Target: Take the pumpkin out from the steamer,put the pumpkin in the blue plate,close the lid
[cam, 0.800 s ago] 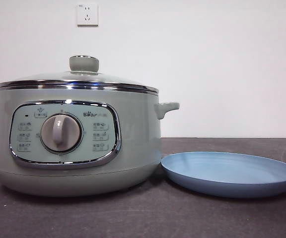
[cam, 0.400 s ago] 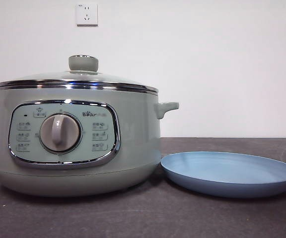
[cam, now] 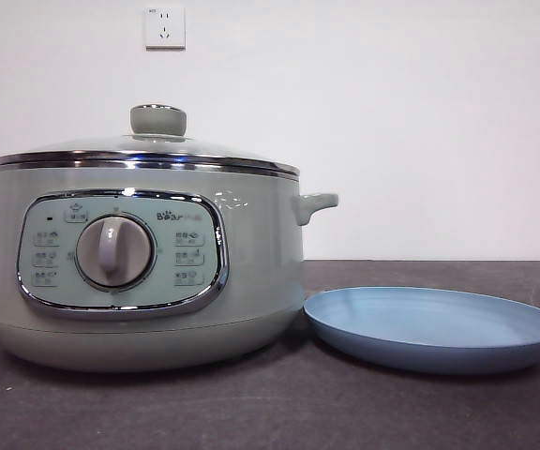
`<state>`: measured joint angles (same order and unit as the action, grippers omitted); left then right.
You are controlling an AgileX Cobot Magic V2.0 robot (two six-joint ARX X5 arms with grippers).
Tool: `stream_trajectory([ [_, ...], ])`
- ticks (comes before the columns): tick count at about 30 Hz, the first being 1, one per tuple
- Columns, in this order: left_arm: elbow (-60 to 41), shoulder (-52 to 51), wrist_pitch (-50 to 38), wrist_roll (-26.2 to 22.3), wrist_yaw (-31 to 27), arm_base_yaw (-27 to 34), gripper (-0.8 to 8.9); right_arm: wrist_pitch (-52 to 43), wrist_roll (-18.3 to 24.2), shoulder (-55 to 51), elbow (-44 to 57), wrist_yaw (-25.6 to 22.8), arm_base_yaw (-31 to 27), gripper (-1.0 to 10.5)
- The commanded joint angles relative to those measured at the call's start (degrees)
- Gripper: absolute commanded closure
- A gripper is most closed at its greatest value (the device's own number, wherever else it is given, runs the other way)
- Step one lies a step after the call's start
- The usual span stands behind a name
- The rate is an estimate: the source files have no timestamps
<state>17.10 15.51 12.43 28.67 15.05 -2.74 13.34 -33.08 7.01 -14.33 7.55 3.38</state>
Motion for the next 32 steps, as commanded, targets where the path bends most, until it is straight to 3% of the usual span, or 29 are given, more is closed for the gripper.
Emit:
stream_trajectory([
  [1,3.54,4.31,-0.11,-4.24,0.44,0.13,8.22,-0.17,3.65,3.10,-3.15,0.09,0.07,9.6],
  [5,9.38,10.45,0.24,-9.03,2.51,0.13,8.22,0.66,6.93,9.09,-8.52,0.46,0.07,9.6],
  [10,16.61,16.48,2.89,-14.91,4.81,0.13,8.21,2.10,14.49,17.22,-15.76,2.38,0.07,9.6],
  [19,26.99,24.06,9.22,-21.16,7.06,0.09,8.02,9.38,29.44,31.36,-30.18,11.23,0.07,9.6],
  [22,29.46,25.90,10.60,-21.40,9.49,0.09,6.37,14.25,32.65,35.54,-35.10,13.62,0.07,8.5],
  [23,30.27,26.51,10.93,-21.33,9.92,0.04,5.54,15.82,33.07,36.85,-36.76,13.57,0.11,7.7],
  [25,31.19,27.21,11.26,-21.16,10.84,0.00,4.79,17.20,33.03,38.47,-38.56,13.51,0.13,6.4],
  [28,32.46,28.30,12.17,-20.92,10.93,-0.92,4.62,18.21,32.94,39.89,-40.09,13.51,0.13,4.9],
  [32,34.71,31.89,12.09,-20.76,10.60,-3.98,4.61,18.29,31.87,40.04,-40.17,13.53,0.20,4.7],
])
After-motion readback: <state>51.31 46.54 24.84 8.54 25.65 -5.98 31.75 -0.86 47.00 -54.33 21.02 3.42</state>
